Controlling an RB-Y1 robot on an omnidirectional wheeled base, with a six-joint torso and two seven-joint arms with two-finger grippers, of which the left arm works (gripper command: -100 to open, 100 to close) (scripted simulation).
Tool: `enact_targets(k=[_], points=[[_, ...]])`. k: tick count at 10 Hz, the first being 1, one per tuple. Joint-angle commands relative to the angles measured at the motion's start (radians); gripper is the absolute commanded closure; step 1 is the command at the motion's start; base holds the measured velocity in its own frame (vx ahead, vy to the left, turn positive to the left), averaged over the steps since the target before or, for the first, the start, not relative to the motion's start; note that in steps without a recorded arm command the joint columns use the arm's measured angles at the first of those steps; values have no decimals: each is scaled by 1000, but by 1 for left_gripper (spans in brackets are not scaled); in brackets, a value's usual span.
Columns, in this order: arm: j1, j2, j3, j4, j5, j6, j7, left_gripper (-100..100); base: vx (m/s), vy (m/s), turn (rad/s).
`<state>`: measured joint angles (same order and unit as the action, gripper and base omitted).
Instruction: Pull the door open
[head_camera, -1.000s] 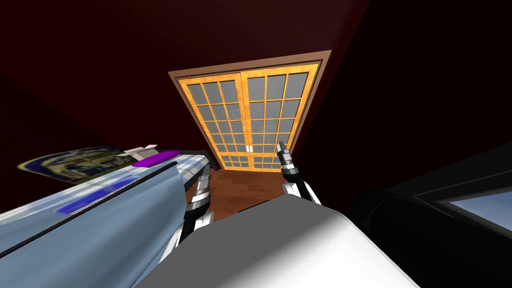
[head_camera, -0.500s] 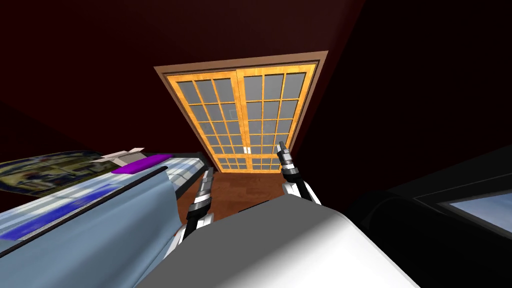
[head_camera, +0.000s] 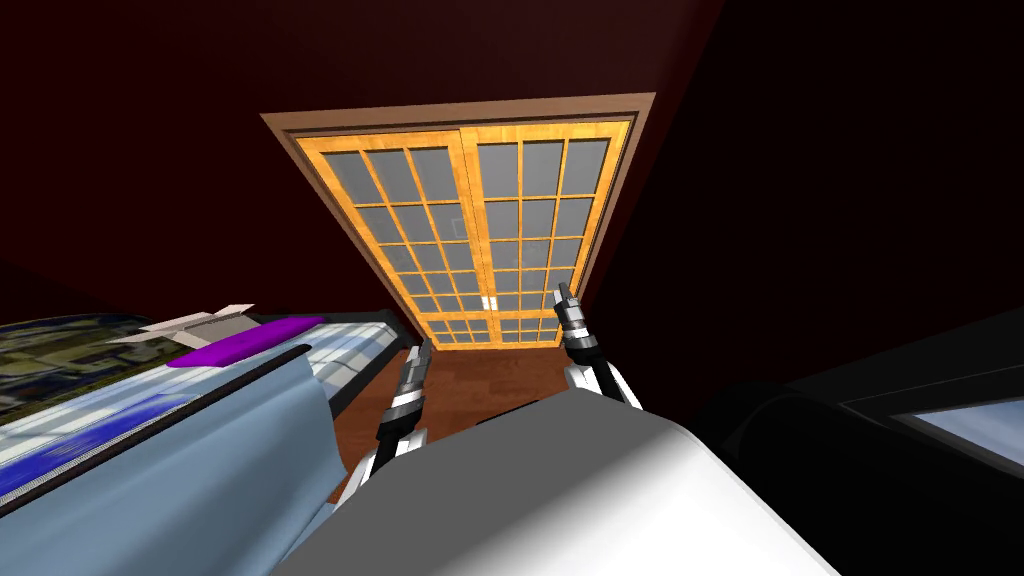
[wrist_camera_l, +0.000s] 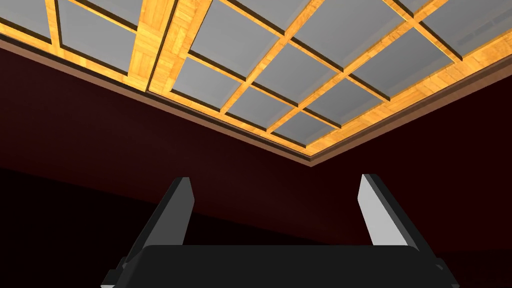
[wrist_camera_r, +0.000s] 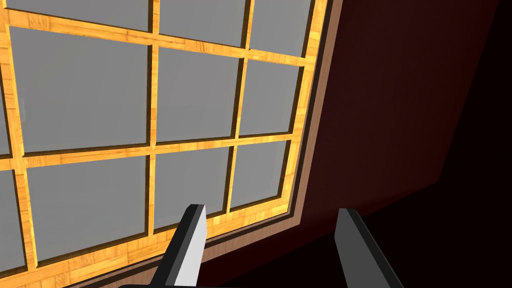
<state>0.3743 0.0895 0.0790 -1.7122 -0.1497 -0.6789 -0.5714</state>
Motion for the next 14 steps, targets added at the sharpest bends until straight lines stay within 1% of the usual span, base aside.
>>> enact_targets(k=[1, 3, 11, 12, 13, 14], points=[[-9, 1, 5, 34, -3, -11, -18, -100, 65, -21, -30], [-26, 5, 18, 97, -15, -24, -66, -100, 70, -25, -85], [-95, 18, 70, 348, -60, -75, -257, -100, 113, -22, -105], [-104, 19, 77, 373, -66, -81, -281, -100, 103, -32, -92], [-104, 19, 77, 380, -66, -81, -281, -100, 70, -26, -28], [-112, 20, 83, 409, -71, -87, -303, -100, 54, -11, -49]])
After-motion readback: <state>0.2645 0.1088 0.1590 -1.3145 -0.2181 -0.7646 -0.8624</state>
